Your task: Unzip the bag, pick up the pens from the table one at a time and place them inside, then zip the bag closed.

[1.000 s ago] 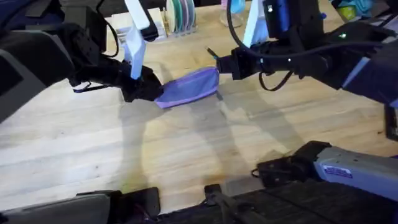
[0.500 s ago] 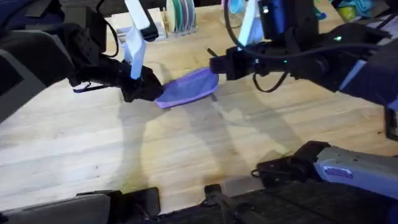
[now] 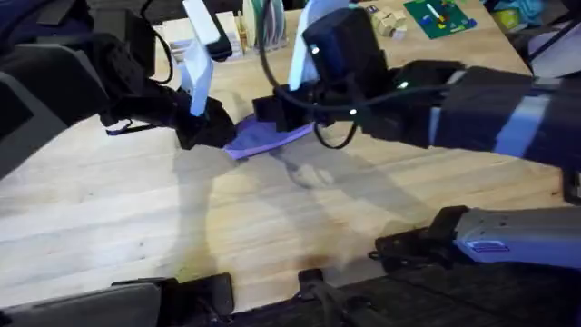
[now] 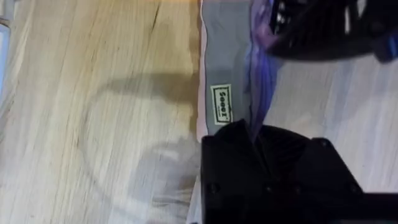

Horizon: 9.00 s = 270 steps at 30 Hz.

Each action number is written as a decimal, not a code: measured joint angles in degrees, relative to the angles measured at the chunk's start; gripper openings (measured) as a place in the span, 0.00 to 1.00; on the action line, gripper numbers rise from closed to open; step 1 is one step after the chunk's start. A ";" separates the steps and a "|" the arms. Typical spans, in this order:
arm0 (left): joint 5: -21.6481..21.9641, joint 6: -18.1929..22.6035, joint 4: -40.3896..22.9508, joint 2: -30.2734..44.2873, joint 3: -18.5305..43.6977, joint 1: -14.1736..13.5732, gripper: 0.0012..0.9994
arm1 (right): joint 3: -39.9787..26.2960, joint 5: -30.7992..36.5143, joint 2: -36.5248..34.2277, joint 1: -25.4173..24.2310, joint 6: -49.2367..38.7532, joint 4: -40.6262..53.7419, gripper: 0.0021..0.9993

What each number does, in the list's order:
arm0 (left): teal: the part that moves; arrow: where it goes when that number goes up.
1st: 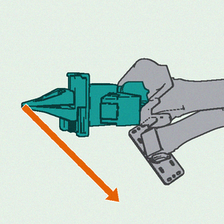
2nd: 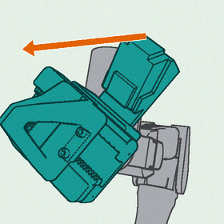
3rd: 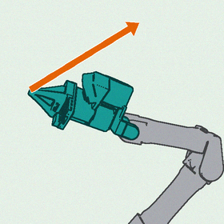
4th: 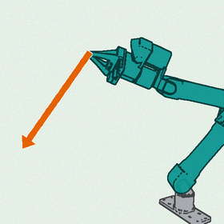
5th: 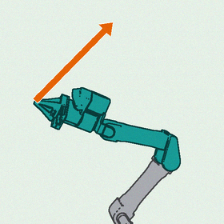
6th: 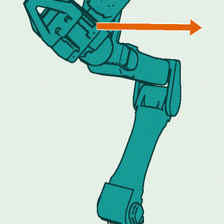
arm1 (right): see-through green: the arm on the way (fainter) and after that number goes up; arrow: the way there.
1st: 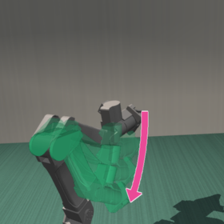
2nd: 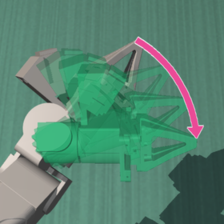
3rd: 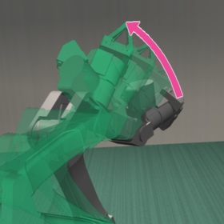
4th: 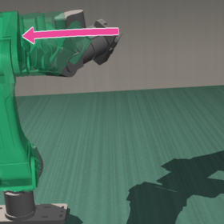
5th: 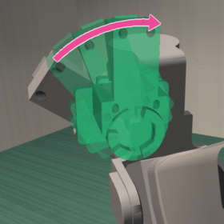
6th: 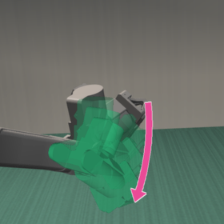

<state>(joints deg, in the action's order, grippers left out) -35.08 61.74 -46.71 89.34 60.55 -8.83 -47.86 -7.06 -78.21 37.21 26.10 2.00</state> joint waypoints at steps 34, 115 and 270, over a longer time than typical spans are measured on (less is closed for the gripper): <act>-0.05 0.21 0.01 0.02 0.09 0.08 0.04 | -6.80 -2.03 13.13 -7.19 -12.90 25.45 1.00; 4.96 0.23 -9.26 -16.65 7.47 2.55 0.99 | -21.38 9.14 -24.80 -26.23 -29.18 26.76 0.04; 5.22 5.29 -9.22 -9.14 7.48 8.13 0.99 | -22.53 -0.36 -1.56 -4.74 -34.34 37.20 1.00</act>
<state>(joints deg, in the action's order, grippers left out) -29.86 67.03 -55.93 80.20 68.03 -0.70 -70.39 -7.43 -79.77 32.47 -8.24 39.19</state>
